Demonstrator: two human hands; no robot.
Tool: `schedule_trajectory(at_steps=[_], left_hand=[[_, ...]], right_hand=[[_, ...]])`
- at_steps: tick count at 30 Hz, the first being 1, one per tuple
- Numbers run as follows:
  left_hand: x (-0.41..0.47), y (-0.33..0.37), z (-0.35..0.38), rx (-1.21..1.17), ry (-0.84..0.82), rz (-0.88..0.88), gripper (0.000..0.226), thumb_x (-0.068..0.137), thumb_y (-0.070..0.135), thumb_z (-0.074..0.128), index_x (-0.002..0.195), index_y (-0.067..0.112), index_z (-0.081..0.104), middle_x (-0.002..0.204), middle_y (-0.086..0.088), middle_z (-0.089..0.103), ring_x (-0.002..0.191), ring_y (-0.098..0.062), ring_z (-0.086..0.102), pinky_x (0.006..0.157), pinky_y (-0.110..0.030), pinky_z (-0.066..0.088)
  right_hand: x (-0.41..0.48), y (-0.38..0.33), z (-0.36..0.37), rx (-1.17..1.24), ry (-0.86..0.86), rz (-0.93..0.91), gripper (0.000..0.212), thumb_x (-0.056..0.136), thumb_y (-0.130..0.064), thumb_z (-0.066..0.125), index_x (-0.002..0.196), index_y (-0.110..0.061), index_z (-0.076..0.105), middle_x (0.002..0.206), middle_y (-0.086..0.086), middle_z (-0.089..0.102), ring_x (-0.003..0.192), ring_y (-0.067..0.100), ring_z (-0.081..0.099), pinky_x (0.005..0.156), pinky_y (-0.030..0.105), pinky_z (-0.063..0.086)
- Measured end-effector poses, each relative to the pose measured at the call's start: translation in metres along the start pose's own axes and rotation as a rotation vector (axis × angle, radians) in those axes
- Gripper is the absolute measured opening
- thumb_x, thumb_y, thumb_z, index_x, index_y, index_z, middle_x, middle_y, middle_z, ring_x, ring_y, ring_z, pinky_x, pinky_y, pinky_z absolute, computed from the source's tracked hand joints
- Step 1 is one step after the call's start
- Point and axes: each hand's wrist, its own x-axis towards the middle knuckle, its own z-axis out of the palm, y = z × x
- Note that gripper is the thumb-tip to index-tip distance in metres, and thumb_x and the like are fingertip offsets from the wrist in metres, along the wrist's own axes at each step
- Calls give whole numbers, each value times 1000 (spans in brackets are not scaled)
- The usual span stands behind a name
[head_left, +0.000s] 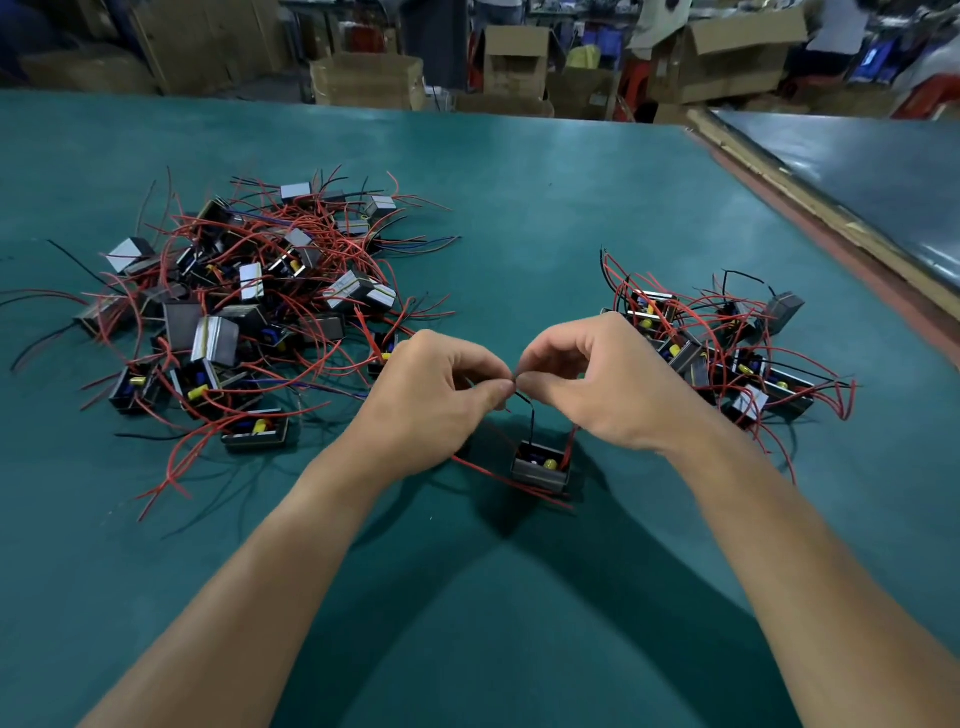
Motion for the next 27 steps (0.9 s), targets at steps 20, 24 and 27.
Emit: schedule_trajectory(at_steps=[20, 24, 27], left_hand=[[-4, 5, -5, -72, -81, -31, 16, 84, 10, 72, 70, 18, 76, 61, 8, 70, 52, 0, 55, 53, -19, 45], [-6, 3, -1, 92, 16, 94, 6, 79, 16, 75, 75, 20, 78, 58, 8, 69, 53, -10, 63, 54, -26, 50], [-7, 4, 3, 279, 89, 232, 5, 76, 18, 75, 74, 22, 78, 45, 18, 50, 42, 1, 46, 49, -18, 35]], right_hand=[[-2, -1, 3, -167, -7, -62, 16, 85, -17, 67, 69, -21, 67, 54, -12, 61, 52, 6, 54, 56, 26, 42], [1, 2, 8, -97, -25, 90, 20, 83, -17, 69, 63, -19, 68, 45, -14, 54, 43, 2, 44, 51, 21, 36], [1, 3, 10, -16, -14, 218, 23, 83, -18, 70, 60, -17, 69, 44, -13, 54, 41, 0, 43, 49, 19, 34]])
